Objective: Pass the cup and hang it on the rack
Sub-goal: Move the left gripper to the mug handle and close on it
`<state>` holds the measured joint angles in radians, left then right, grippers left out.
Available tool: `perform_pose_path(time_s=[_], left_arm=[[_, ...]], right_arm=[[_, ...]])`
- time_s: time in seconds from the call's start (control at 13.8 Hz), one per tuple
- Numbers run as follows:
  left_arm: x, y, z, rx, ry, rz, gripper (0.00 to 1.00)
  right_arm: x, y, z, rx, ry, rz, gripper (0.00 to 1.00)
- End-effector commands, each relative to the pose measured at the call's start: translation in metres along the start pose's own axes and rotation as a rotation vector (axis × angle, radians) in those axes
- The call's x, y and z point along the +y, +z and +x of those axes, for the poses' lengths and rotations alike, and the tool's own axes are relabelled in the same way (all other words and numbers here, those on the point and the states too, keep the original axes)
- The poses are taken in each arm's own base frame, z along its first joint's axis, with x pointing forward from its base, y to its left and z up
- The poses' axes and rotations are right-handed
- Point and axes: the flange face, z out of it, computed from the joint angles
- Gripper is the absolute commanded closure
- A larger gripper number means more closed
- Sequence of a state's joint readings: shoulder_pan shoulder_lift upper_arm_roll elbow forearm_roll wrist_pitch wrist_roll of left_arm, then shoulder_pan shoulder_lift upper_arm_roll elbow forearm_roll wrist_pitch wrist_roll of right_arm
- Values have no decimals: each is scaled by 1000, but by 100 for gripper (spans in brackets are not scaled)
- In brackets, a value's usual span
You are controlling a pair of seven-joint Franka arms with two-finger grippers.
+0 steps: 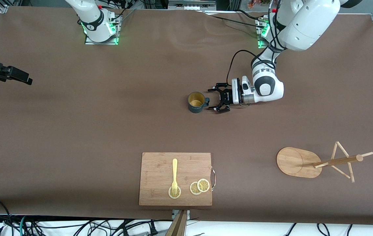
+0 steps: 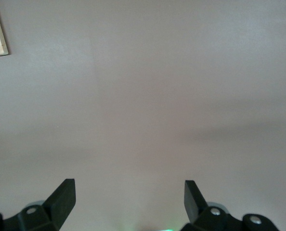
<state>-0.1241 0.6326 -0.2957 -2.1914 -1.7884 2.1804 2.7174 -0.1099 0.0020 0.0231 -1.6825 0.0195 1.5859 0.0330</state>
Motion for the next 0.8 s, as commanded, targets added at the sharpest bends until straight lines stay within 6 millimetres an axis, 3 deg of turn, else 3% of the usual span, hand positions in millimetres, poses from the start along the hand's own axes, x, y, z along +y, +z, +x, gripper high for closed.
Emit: perform_pose_path(time_s=[0.0, 0.07, 0.29, 0.73], left_arm=[[-4, 11, -10, 11, 63, 21, 0], [-6, 13, -12, 14, 72, 23, 0], [-6, 17, -12, 18, 78, 26, 18], [-7, 21, -3, 23, 96, 23, 17]], right_arm=[[-15, -5, -15, 14, -46, -5, 0], [-13, -2, -17, 9, -41, -2, 0], [-13, 7, -12, -11, -41, 0, 0], [-17, 7, -11, -16, -45, 2, 0]])
